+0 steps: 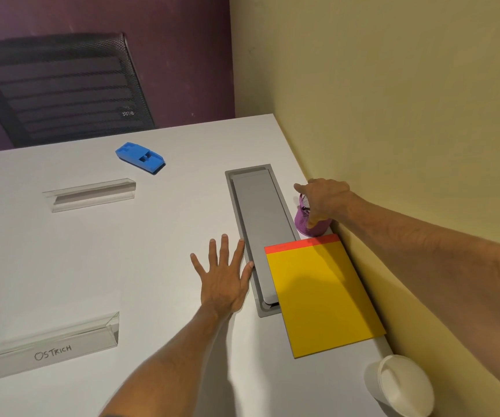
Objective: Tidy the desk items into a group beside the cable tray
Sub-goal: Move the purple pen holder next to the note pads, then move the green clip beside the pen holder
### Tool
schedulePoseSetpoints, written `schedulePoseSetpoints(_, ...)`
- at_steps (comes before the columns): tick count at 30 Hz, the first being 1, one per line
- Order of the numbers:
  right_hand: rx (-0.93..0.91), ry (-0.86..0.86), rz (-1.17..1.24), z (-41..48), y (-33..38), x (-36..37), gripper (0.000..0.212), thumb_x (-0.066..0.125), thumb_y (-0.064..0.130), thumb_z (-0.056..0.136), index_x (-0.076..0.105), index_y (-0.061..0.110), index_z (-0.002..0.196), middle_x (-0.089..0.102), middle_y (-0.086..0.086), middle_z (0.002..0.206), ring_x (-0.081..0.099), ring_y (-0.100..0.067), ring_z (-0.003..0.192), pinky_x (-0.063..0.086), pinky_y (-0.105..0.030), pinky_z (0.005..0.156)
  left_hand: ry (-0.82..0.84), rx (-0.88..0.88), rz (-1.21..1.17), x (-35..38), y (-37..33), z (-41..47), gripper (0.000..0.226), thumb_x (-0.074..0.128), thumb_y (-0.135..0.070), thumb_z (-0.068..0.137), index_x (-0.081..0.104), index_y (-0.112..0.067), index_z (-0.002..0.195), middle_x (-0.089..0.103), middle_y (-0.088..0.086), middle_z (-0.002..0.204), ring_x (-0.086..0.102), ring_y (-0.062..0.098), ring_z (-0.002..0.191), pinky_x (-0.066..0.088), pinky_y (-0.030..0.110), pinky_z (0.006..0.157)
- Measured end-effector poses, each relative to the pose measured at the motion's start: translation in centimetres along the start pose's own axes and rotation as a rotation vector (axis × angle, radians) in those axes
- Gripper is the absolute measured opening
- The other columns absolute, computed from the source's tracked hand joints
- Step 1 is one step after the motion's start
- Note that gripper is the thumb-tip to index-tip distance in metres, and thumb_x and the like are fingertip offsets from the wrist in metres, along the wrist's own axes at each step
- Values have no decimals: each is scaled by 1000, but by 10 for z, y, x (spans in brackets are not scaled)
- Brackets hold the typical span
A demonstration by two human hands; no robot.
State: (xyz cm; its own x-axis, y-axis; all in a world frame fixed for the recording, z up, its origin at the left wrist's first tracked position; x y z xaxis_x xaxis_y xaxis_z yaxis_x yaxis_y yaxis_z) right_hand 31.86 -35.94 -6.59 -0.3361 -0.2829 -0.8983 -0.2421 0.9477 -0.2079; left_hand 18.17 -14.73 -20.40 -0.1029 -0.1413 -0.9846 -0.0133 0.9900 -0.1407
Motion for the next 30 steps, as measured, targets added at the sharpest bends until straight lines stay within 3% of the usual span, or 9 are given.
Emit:
schedulePoseSetpoints(6, -21, -16, -46, -13, -2, -17, 103, 78, 66, 59, 30, 31, 143, 45, -3, 142, 49, -32, 125, 46, -46, 91, 130, 16, -41, -11, -1, 2, 69, -10, -63, 86, -12, -39, 150, -18, 1, 161, -19, 29, 147, -12, 67, 110)
schedulePoseSetpoints(11, -34, -173, 28, -38, 7, -38, 94, 61, 77, 68, 31, 26, 142, 45, -4, 143, 48, -31, 125, 45, -48, 94, 256, -37, -158, -47, 7, 7, 66, 10, -64, 94, -2, -36, 153, -9, 3, 163, -9, 31, 149, -8, 65, 111)
schedulePoseSetpoints(19, -90, -287, 33, -80, 46, -67, 98, 46, 81, 74, 21, 23, 149, 29, -9, 154, 32, -32, 139, 34, -51, 107, 129, 4, 22, -124, 14, -13, 68, 12, -65, 94, -2, -34, 153, -9, 5, 162, -9, 30, 149, -11, 63, 112)
schedulePoseSetpoints(30, -102, -378, 300, -158, 148, -97, 88, 41, 77, 80, 30, 20, 147, 35, -8, 153, 34, -29, 140, 34, -48, 109, -28, -127, 49, -220, 88, -97, 70, 12, -66, 94, 2, -31, 154, -5, 6, 163, -5, 30, 150, -12, 63, 111)
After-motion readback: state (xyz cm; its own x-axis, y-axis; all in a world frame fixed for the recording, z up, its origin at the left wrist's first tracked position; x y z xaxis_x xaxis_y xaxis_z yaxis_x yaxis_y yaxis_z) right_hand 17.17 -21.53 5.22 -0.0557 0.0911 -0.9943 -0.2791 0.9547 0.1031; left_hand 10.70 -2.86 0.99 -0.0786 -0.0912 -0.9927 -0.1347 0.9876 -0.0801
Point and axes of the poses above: each hand's wrist, its own z-axis towards the middle knuckle, its own x-axis out of the palm, y = z × x, the point moved 3 cm from there along z, towards the middle knuckle
